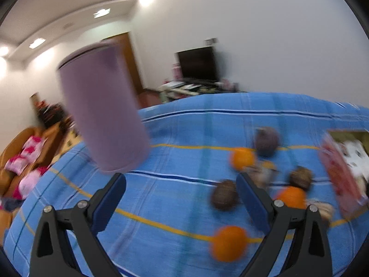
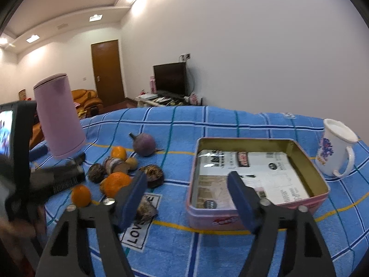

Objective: Organize fruits
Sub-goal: 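Grasp the cut taro piece with the right tool while the left tool grasps an orange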

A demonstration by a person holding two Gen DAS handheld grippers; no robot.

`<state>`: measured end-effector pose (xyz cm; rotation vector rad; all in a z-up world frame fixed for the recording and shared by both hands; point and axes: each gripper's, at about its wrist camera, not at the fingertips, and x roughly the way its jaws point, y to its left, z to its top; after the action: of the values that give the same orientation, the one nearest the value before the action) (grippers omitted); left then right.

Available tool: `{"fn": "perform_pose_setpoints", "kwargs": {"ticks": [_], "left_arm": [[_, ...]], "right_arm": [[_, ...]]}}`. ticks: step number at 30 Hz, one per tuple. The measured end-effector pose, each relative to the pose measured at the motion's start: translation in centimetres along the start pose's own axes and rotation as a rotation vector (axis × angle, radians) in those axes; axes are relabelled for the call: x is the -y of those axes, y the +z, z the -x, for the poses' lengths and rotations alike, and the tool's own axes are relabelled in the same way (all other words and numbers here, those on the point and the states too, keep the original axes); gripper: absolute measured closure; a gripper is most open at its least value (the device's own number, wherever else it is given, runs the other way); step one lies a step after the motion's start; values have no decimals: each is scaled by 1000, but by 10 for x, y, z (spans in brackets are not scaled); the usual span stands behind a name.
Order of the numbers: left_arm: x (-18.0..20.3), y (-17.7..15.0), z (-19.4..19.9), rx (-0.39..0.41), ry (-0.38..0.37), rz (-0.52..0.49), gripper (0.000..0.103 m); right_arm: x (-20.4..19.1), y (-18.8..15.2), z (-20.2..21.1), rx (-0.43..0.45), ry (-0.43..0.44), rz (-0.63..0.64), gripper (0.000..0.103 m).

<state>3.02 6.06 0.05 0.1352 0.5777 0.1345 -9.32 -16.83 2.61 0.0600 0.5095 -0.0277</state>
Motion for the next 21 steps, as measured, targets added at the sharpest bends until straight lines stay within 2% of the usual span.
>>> {"fn": "perform_pose_setpoints", "kwargs": {"ticks": [4,7,11,13,15,17,20,21], "left_arm": [[-33,3,-13,-29,32,41,5],[-38,2,-18,-60,19,15,5],[-29,-4,-15,-94,-79,-47,5],[-23,-8,-12,-107,-129,-88,5],[-16,-12,-10,-136,-188,-129,5],[-7,-17,-8,-164,-242,-176,5],[5,-20,-2,-170,-286,-225,5],[6,-20,-2,-176,-303,-226,5]], "right_arm": [[-12,-2,-7,-46,93,33,31],[-29,-7,-16,-101,146,104,31],[-50,-8,-35,-179,170,201,31],[-57,-9,-46,-217,138,251,31],[-58,-11,-56,-260,126,267,31],[-56,-12,-66,-304,154,259,31],[-58,-15,-75,-350,163,282,32],[-59,-18,-77,-371,173,286,37]]}}
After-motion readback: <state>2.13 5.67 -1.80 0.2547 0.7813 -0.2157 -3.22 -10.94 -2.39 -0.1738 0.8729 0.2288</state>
